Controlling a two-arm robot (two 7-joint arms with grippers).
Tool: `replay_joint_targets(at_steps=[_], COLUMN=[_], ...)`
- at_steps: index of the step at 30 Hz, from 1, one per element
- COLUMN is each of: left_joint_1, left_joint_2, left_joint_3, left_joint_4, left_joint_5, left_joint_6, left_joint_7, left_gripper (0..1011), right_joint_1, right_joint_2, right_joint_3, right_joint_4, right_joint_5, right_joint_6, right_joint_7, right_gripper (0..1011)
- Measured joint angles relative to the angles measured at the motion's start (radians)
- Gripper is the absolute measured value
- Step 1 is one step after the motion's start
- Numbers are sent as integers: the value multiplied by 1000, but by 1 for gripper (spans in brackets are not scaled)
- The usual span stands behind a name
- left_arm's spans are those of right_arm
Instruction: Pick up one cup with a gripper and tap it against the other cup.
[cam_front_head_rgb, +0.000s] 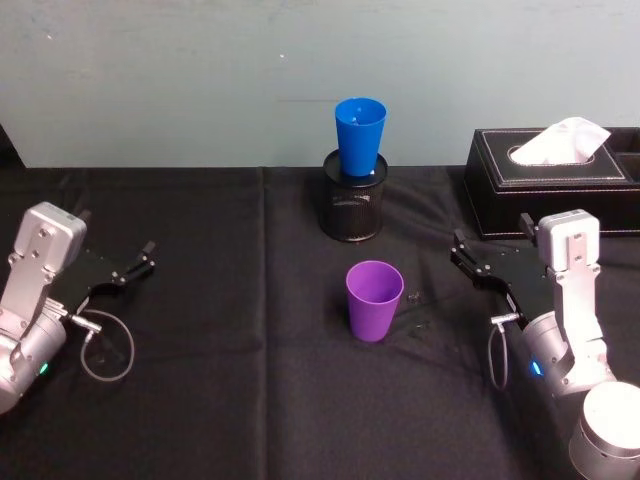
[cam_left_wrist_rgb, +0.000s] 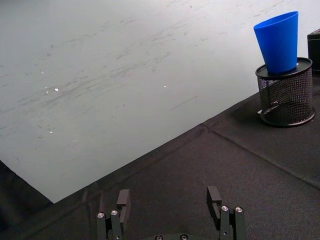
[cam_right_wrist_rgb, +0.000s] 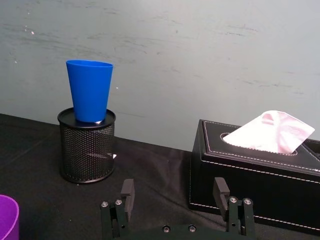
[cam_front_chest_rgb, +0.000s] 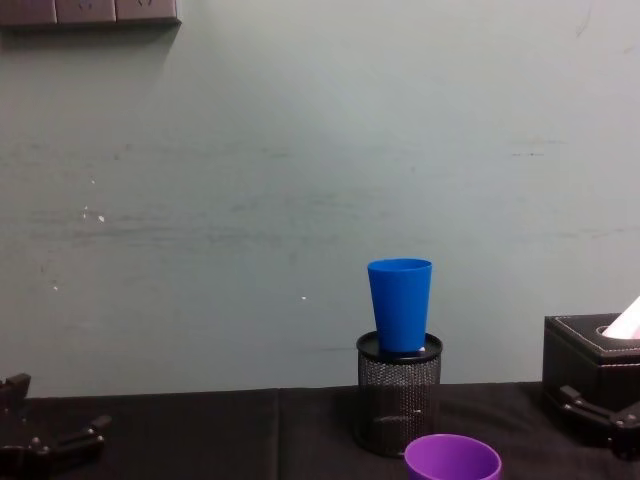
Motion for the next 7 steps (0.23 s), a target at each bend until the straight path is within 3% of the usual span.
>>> replay_joint_targets(at_steps=[7], left_joint_1=[0], left_joint_2=[0], left_joint_3=[0], left_joint_4=[0], left_joint_5=[0], left_joint_6=[0], left_joint_7=[0], left_gripper=[1000], right_joint_1=[-1], right_joint_2=[1], right_joint_3=[0], right_joint_4=[-2], right_joint_5=[1], right_joint_6=[-1], right_joint_7=[0], right_gripper=[1000])
